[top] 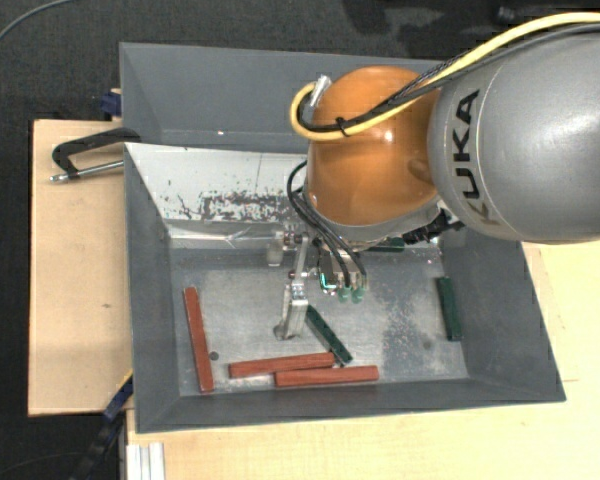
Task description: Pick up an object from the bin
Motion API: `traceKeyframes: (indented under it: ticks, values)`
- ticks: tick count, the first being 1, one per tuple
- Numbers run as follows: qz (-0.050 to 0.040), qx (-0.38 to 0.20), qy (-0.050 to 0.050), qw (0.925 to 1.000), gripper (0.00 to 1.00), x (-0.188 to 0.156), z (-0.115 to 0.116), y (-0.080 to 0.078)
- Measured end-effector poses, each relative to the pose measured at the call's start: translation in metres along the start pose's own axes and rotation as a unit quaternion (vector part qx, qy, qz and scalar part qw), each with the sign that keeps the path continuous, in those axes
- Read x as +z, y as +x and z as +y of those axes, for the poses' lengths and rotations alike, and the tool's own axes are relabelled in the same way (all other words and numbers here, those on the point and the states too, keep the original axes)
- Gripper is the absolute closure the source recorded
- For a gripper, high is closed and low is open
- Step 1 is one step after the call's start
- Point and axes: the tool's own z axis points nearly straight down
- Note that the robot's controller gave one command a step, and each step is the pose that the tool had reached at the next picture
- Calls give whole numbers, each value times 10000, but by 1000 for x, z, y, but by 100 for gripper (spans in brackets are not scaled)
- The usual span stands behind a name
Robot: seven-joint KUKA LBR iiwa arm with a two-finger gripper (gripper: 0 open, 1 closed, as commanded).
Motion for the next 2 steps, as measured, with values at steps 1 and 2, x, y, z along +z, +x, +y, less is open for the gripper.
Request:
traceKeyframes:
  ticks: [1, 2]
  values:
    - [-20, -2182, 4, 9759, 0, 161, -74, -29]
    - [-80, -1421, 20, 9898, 0, 127, -156, -45]
